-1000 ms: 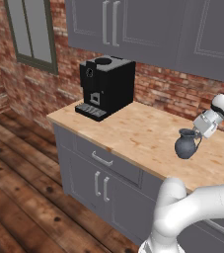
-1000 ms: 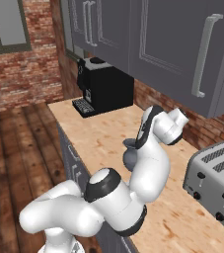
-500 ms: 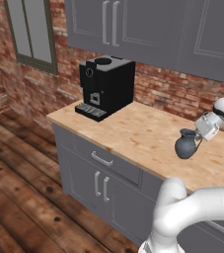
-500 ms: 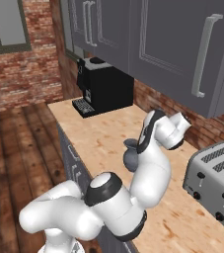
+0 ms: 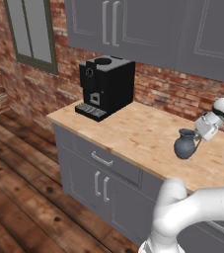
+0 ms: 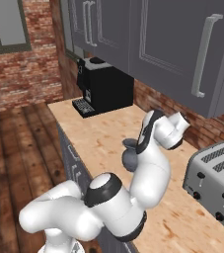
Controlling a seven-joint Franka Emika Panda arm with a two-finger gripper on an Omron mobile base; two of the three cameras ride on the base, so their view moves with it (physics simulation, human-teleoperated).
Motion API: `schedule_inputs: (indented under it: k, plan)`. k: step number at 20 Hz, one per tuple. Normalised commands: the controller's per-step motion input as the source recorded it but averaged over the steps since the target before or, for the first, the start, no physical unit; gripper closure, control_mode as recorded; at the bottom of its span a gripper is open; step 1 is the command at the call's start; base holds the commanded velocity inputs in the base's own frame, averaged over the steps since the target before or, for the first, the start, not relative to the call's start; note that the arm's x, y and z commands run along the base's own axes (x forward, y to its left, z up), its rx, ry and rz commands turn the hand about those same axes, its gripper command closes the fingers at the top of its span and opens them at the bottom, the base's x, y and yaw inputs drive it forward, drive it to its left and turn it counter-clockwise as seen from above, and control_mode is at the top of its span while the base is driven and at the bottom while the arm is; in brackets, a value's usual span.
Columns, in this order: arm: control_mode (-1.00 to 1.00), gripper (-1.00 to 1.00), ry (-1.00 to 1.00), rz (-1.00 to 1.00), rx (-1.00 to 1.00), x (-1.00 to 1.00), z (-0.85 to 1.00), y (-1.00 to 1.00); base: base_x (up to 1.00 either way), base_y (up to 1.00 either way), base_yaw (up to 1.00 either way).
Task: Move the yogurt and eggplant from the second highest shelf to the top shelf to make space. Then, place the pitcher from the counter on the cleared second highest shelf.
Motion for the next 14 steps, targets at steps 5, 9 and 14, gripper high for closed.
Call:
schedule_inputs:
  k: [5,9,14]
  plan:
    - [-1.0,1.0,-0.06,-0.14,0.0,-0.46,0.19,0.43,0.0,0.0,0.0]
    - [-1.0,1.0,-0.14,-0.2,0.0,-0.56,0.36,0.57,0.0,0.0,0.0]
    - [-1.0,1.0,-0.18,-0.3,-0.01,-0.85,0.34,0.92,0.0,0.0,0.0]
